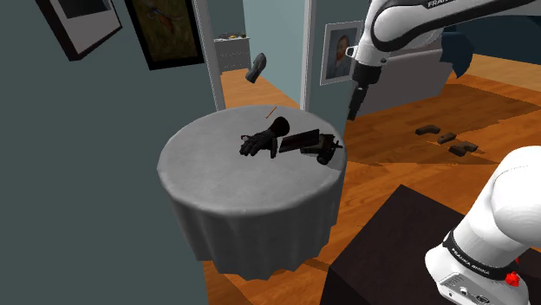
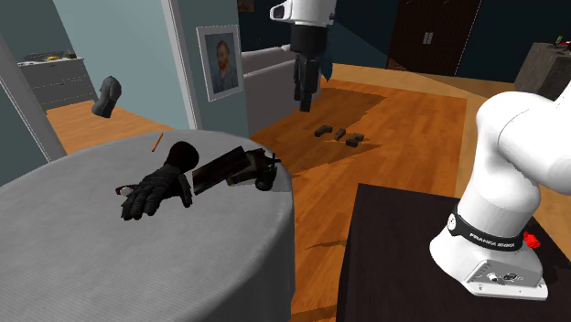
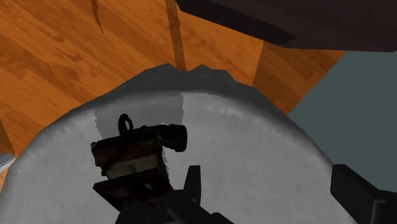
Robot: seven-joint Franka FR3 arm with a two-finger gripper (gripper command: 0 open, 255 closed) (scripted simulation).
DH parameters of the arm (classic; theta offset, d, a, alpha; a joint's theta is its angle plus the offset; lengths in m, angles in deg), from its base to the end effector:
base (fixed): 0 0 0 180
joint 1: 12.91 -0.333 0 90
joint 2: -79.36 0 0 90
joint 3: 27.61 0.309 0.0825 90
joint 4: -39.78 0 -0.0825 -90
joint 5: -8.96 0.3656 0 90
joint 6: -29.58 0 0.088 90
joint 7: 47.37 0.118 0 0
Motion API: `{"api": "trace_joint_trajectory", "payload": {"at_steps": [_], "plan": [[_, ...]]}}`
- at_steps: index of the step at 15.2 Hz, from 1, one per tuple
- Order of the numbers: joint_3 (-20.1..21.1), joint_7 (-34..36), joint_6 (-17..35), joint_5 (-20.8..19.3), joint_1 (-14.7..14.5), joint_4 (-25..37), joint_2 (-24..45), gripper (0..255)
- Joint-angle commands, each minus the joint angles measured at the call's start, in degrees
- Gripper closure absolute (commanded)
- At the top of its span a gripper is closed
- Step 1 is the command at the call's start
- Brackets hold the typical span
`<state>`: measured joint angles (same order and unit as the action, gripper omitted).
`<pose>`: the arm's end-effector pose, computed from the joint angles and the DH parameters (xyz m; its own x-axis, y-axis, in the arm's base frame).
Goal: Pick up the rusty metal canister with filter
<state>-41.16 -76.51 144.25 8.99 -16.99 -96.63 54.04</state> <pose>0.4037 -0.0727 0.4756 0.9319 0.3503 0.0939 0.3567 -0.9321 -0.0629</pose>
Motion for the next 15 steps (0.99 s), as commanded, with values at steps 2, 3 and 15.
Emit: {"api": "trace_joint_trajectory", "payload": {"at_steps": [2,3,15], "plan": [[-2.24,-5.92,3.43,-0.03,-0.65,0.37,5.71,0],[-2.91,-7.84,4.46,0.11,-0.88,0.78,7.81,0],[-6.09,-30.67,14.01,5.4,-0.88,11.0,35.55,0]]}}
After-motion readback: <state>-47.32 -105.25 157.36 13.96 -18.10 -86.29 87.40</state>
